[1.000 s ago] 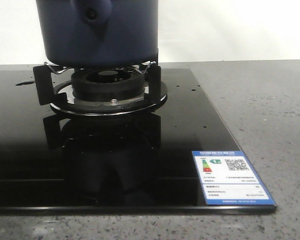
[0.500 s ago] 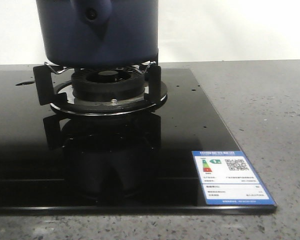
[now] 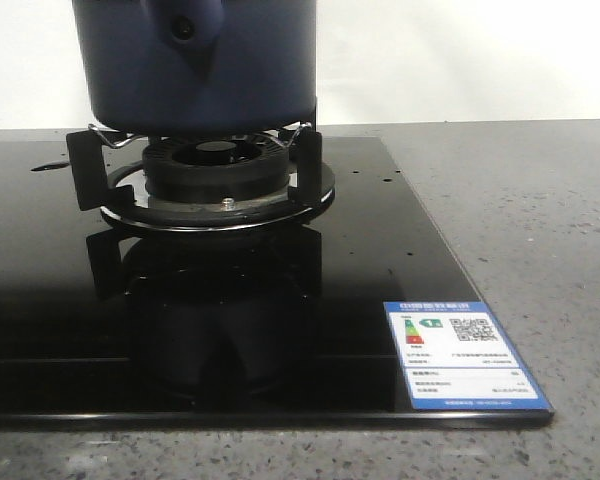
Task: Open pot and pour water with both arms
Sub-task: 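Tilt the held bowl over the open pot with the right gripper, then lower the bowl back onto the counter with the right gripper, then open the right gripper and release the bowl rim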
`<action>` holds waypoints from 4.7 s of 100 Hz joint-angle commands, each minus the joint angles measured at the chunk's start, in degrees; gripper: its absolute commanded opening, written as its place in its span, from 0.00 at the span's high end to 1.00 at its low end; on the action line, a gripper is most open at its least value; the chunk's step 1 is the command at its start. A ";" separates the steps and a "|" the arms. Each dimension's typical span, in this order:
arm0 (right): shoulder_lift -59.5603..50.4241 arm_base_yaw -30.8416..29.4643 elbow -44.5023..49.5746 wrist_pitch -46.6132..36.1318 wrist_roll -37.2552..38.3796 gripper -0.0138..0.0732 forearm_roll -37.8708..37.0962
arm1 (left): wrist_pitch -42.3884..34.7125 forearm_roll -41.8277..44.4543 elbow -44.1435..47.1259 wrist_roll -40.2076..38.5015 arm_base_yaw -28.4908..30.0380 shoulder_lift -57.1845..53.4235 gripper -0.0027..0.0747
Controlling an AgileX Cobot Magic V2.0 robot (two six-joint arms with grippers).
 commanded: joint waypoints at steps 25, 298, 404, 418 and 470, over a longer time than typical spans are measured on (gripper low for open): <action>-3.74 0.21 -2.20 -2.26 -0.02 0.89 -0.64 | -5.43 -2.62 -2.00 -0.46 0.15 -1.20 0.49; -4.95 -38.76 -4.26 110.70 6.52 0.89 12.53 | -8.85 -6.33 -2.00 0.51 -15.48 0.36 0.49; -3.77 -38.76 -4.12 112.02 6.52 0.89 12.53 | -7.65 -7.35 -2.00 0.51 -15.48 0.36 0.49; -3.77 -38.76 -4.12 111.62 6.38 0.88 12.53 | -7.65 -7.35 -2.00 0.51 -15.48 0.36 0.49; -9.91 -38.76 -12.35 115.02 6.10 0.37 11.91 | -7.65 -7.86 -2.00 0.51 -15.48 0.36 0.49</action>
